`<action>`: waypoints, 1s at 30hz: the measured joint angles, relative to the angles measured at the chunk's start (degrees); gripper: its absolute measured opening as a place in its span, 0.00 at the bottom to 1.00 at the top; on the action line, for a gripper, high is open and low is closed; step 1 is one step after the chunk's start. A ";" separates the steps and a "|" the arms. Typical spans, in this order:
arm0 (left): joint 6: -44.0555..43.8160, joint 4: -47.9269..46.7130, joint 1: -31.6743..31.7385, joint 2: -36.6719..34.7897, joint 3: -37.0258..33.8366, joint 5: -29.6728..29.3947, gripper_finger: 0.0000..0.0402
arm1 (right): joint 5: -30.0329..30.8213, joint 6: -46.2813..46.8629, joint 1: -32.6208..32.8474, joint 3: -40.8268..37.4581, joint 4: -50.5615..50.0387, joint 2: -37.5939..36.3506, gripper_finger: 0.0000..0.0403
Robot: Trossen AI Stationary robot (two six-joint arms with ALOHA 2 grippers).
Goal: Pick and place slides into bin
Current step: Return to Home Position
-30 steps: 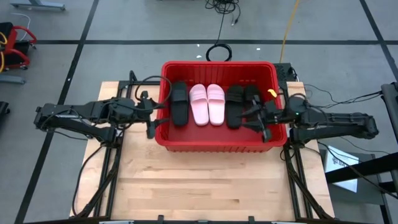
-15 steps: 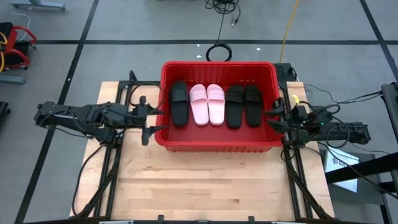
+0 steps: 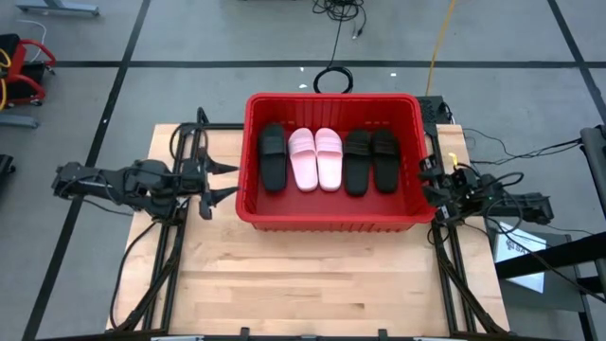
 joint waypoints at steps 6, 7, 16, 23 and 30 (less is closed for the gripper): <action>-0.85 0.15 0.00 -5.14 -3.66 0.04 0.64 | 0.04 0.60 0.00 -3.02 6.34 -1.27 0.35; -0.85 0.19 0.00 -5.76 -4.16 0.04 0.64 | 0.04 0.62 0.00 -3.37 6.71 -1.37 0.35; -0.92 0.32 0.00 -11.32 -6.96 0.08 0.64 | 0.03 0.84 0.00 -4.00 7.53 -1.32 0.35; -1.33 0.02 0.00 -16.90 -9.80 -0.02 0.64 | 0.05 0.65 0.00 -4.08 7.50 -1.32 0.35; -2.15 2.50 0.00 -24.85 -14.68 4.01 0.64 | 0.05 0.51 0.00 -4.10 7.49 -1.32 0.35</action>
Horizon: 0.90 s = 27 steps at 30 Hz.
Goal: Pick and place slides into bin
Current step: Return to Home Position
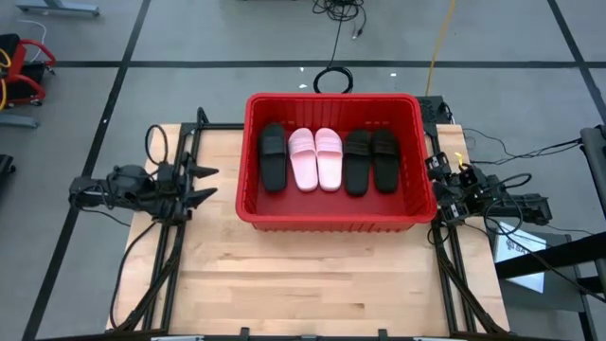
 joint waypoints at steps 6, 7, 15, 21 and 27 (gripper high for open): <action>1.94 9.49 0.00 -3.69 -6.61 6.00 0.64 | 0.31 -0.56 -0.01 -0.04 -0.02 0.00 0.35; 1.83 9.52 0.00 -4.10 -7.42 6.06 0.64 | 0.31 -0.56 0.00 -0.04 -0.02 0.00 0.35; 1.90 16.48 0.00 -4.92 -12.60 9.48 0.64 | 0.44 -0.76 0.00 -0.04 -0.01 0.00 0.35; 2.78 21.15 0.02 -4.93 -15.54 10.18 0.64 | 0.44 -0.76 -0.01 -0.07 -0.03 0.00 0.35; 3.46 21.12 0.00 -4.94 -17.76 10.73 0.64 | 1.44 -0.75 -0.01 -0.07 -2.29 0.02 0.35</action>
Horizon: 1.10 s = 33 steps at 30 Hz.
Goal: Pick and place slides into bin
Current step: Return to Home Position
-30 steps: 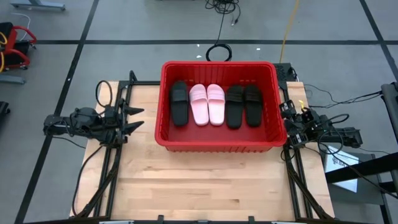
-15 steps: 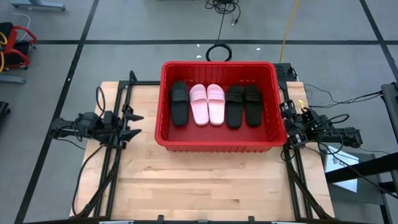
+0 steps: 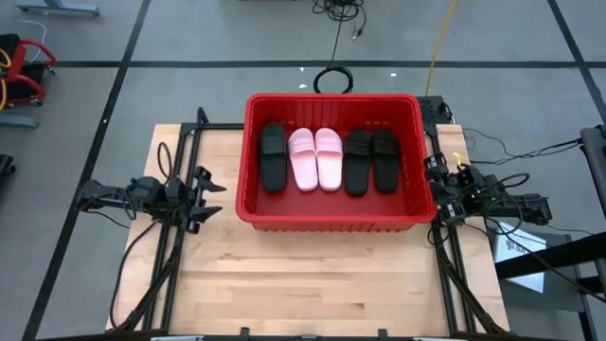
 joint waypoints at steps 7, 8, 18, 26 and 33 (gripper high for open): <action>0.69 -0.49 0.00 0.00 -0.40 1.72 0.64 | 0.19 -0.01 -0.02 0.00 -2.50 0.00 0.35; 1.07 -1.00 0.00 0.00 -0.40 2.40 0.64 | 0.16 -0.01 -0.02 0.00 -2.81 0.00 0.35; 1.75 -6.70 0.00 0.00 -0.40 1.98 0.64 | 0.21 -2.37 -0.02 0.00 -9.13 0.00 0.35; 1.94 -10.89 0.00 0.00 -0.40 -0.02 0.64 | 2.61 -5.53 0.01 0.00 -16.24 0.00 0.35; 1.49 -15.13 0.00 0.02 -0.40 -3.67 0.64 | 4.84 -7.40 -0.02 0.00 -19.60 -0.10 0.35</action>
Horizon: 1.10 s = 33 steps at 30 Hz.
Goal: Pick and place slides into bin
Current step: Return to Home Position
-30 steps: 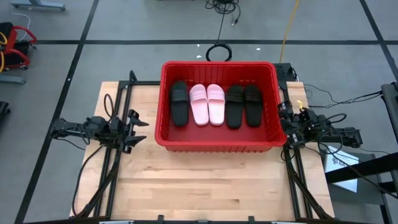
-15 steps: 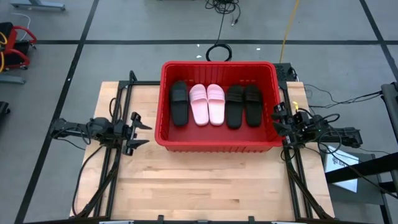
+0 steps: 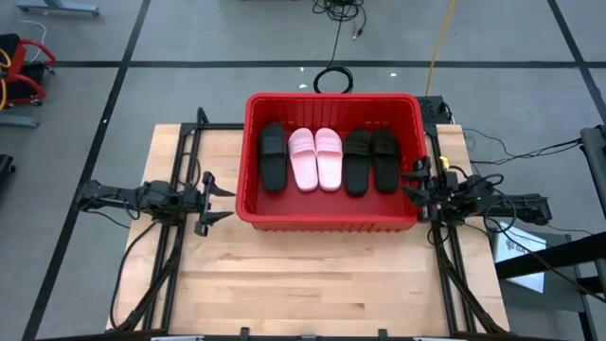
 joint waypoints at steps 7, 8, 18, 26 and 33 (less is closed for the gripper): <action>0.03 -1.14 0.02 -0.02 0.00 -0.79 0.64 | -0.05 -0.74 0.00 0.02 -1.56 -0.01 0.35; 0.16 -1.68 0.02 -0.02 0.00 -0.69 0.64 | -0.14 -0.93 0.00 0.02 -2.01 -0.01 0.35; 0.26 -3.06 0.02 -0.02 0.02 -0.70 0.64 | -0.24 -2.94 0.00 0.02 -4.61 0.01 0.35; 0.24 -2.26 0.02 0.00 0.02 -0.92 0.64 | -0.29 -1.65 0.02 0.02 -0.45 0.08 0.35; 0.26 -2.24 0.02 0.00 0.02 -0.94 0.64 | -0.29 -2.01 0.02 0.02 -0.15 0.10 0.35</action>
